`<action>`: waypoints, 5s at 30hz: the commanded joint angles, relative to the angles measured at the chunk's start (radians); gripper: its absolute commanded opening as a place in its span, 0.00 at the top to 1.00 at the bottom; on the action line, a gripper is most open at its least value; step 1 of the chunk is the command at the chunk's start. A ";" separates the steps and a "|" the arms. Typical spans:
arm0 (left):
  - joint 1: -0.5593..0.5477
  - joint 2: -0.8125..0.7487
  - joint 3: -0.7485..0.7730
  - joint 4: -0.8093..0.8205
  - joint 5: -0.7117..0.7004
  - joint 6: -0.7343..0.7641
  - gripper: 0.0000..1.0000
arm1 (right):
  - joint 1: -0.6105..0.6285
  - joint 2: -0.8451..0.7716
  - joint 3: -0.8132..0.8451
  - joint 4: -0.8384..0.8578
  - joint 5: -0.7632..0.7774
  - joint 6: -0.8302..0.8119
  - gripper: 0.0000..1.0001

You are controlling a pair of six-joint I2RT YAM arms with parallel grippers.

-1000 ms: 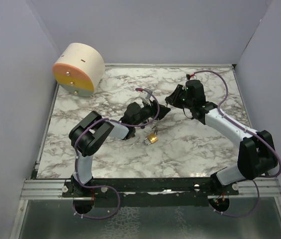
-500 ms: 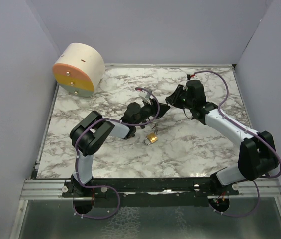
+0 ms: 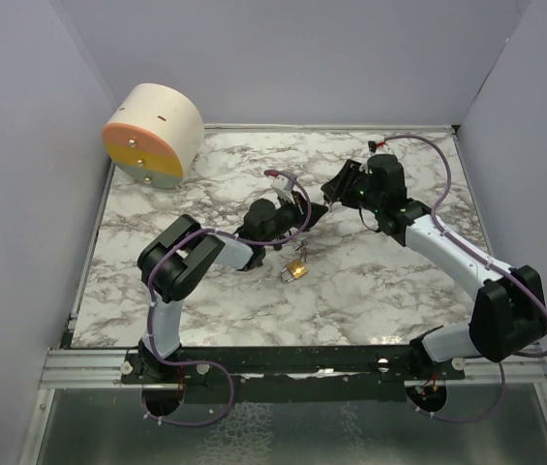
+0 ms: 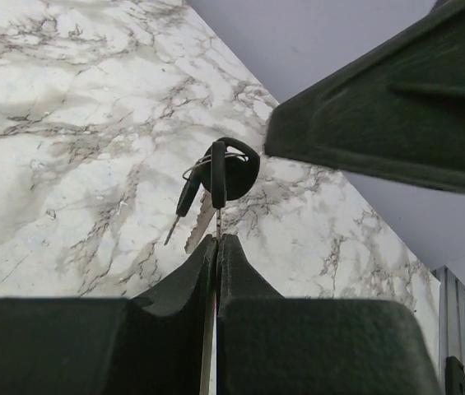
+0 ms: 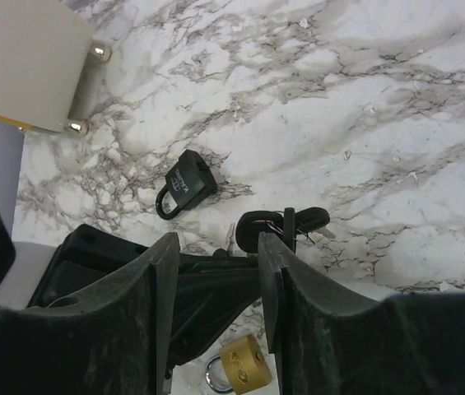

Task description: Unlock with the key

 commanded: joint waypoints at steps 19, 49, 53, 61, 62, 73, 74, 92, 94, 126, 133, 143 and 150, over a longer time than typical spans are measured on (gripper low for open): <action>0.263 -0.184 0.289 -0.861 0.688 0.400 1.00 | -0.129 -0.157 -0.230 0.415 -0.383 -0.238 0.50; 0.226 -0.233 0.359 -1.079 0.799 0.611 1.00 | -0.131 0.021 -0.216 0.516 -0.472 -0.214 0.50; 0.225 -0.241 0.368 -1.081 0.766 0.612 1.00 | -0.130 0.032 -0.210 0.484 -0.471 -0.228 0.50; 0.239 -0.251 0.395 -1.010 0.672 0.535 1.00 | -0.130 -0.004 -0.207 0.392 -0.428 -0.264 0.50; 0.241 -0.249 0.401 -1.005 0.666 0.526 1.00 | -0.130 -0.009 -0.207 0.385 -0.429 -0.266 0.50; 0.246 -0.233 0.419 -0.995 0.675 0.513 1.00 | -0.131 -0.092 -0.213 0.337 -0.314 -0.272 0.50; 0.246 -0.235 0.417 -0.996 0.683 0.512 1.00 | -0.130 -0.104 -0.219 0.340 -0.295 -0.266 0.50; 0.246 -0.222 0.356 -0.865 0.871 0.435 1.00 | -0.149 -0.111 -0.291 0.665 -0.566 -0.181 0.51; 0.246 -0.222 0.353 -0.855 0.880 0.428 1.00 | -0.149 -0.097 -0.292 0.691 -0.591 -0.174 0.51; 0.237 -0.181 0.362 -0.775 0.941 0.334 1.00 | -0.149 0.020 -0.323 0.913 -0.715 -0.082 0.73; 0.234 -0.179 0.353 -0.744 0.942 0.310 1.00 | -0.149 0.027 -0.328 0.937 -0.727 -0.070 0.85; 0.237 -0.167 0.352 -0.710 0.883 0.248 0.69 | -0.149 0.017 -0.338 0.938 -0.709 -0.065 0.99; 0.285 -0.197 0.312 -0.674 0.766 0.199 0.31 | -0.157 -0.009 -0.348 0.871 -0.663 -0.092 0.99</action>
